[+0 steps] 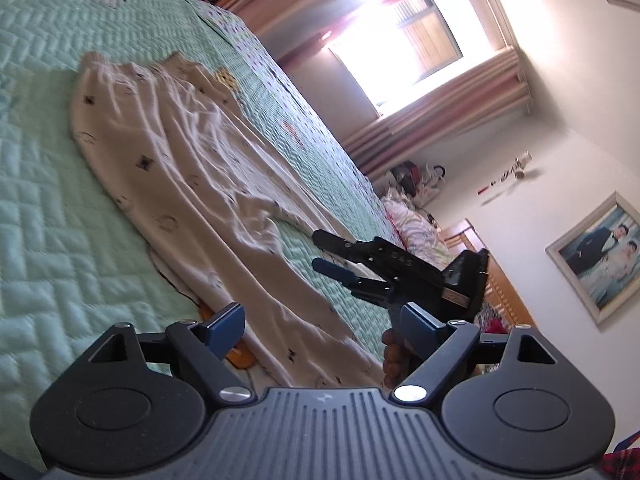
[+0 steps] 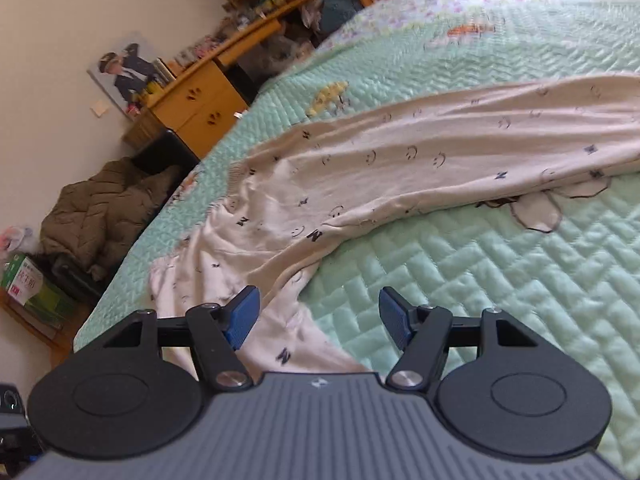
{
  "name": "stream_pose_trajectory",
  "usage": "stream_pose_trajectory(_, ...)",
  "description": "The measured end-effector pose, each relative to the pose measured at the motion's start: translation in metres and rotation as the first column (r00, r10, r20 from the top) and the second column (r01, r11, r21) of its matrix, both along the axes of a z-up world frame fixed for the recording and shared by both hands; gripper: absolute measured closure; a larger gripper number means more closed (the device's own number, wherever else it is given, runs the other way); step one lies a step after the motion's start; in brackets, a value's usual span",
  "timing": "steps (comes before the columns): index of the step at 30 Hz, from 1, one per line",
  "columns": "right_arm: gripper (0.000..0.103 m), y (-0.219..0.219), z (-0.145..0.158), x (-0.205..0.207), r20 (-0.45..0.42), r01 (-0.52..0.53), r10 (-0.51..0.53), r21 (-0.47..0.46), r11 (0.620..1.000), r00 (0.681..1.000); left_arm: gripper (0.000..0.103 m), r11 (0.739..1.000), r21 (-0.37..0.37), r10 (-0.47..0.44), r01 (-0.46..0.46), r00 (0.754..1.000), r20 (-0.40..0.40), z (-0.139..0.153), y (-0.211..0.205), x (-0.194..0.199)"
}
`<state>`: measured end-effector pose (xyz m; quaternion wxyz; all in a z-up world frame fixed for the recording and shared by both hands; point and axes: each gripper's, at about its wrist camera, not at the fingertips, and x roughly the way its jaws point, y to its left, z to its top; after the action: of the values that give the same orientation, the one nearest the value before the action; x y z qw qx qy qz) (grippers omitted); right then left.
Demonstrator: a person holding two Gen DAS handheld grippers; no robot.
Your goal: Fold clothes
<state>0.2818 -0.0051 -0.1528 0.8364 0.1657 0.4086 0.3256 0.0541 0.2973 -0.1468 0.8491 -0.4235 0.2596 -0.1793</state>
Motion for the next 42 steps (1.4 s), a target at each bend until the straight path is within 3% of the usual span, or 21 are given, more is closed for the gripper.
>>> stream_pose_trajectory(3, 0.036, 0.008, -0.006, 0.015, -0.007, 0.039, -0.039, 0.008, 0.999, 0.999, 0.017, 1.0, -0.022, 0.014, -0.013, 1.0, 0.011, 0.0, 0.012, 0.001)
stream_pose_trajectory(5, 0.036, 0.014, 0.0, 0.019, 0.061, 0.033, -0.032, -0.014, 0.999, 0.998, 0.016, 0.999, -0.028, 0.017, -0.016, 1.0, 0.024, 0.001, 0.019, 0.005)
stream_pose_trajectory(7, 0.036, 0.028, 0.009, 0.015, 0.173, 0.0, 0.02, -0.111, 0.994, 0.985, 0.016, 0.999, -0.022, 0.023, -0.023, 0.999, 0.038, 0.003, 0.025, 0.009)
stream_pose_trajectory(12, 0.036, 0.058, 0.022, 0.0, 0.416, -0.036, 0.209, -0.386, 0.922, 0.885, 0.015, 0.999, -0.014, 0.039, -0.039, 0.998, 0.045, 0.002, 0.041, 0.021)
stream_pose_trajectory(18, 0.036, 0.073, 0.014, 0.007, 0.426, -0.172, 0.406, -0.488, 0.855, 0.808, 0.015, 0.998, 0.055, 0.031, -0.033, 0.999, 0.044, 0.004, 0.054, 0.041)
stream_pose_trajectory(20, 0.036, 0.073, 0.013, 0.016, 0.398, -0.195, 0.382, -0.434, 0.879, 0.834, 0.015, 0.996, 0.077, 0.047, -0.051, 0.998, 0.05, 0.008, 0.06, 0.05)
stream_pose_trajectory(23, 0.035, 0.067, 0.013, 0.026, 0.334, -0.192, 0.282, -0.277, 0.941, 0.899, 0.015, 0.988, 0.126, 0.087, -0.094, 0.994, 0.063, 0.019, 0.072, 0.07)
stream_pose_trajectory(26, 0.035, 0.069, 0.007, 0.028, 0.324, -0.164, 0.242, -0.249, 0.954, 0.914, 0.016, 0.972, 0.192, 0.127, -0.138, 0.989, 0.073, 0.029, 0.085, 0.1)
stream_pose_trajectory(30, 0.035, 0.069, 0.003, 0.031, 0.353, -0.128, 0.237, -0.307, 0.943, 0.905, 0.024, 0.959, 0.228, 0.162, -0.169, 0.986, 0.049, 0.033, 0.103, 0.144)
stream_pose_trajectory(35, 0.035, 0.058, 0.008, 0.04, 0.404, -0.117, 0.278, -0.38, 0.918, 0.872, 0.026, 0.97, 0.148, 0.18, -0.193, 0.979, 0.097, 0.039, 0.103, 0.17)
stream_pose_trajectory(39, 0.035, 0.064, 0.02, 0.037, 0.437, -0.237, 0.394, -0.371, 0.898, 0.808, 0.023, 0.981, 0.076, 0.165, -0.177, 0.976, 0.142, 0.03, 0.087, 0.183)
stream_pose_trajectory(42, 0.036, 0.081, 0.023, 0.051, 0.349, -0.432, 0.508, -0.275, 0.859, 0.788, 0.022, 0.983, 0.018, 0.179, -0.183, 0.973, 0.149, 0.014, 0.081, 0.191)
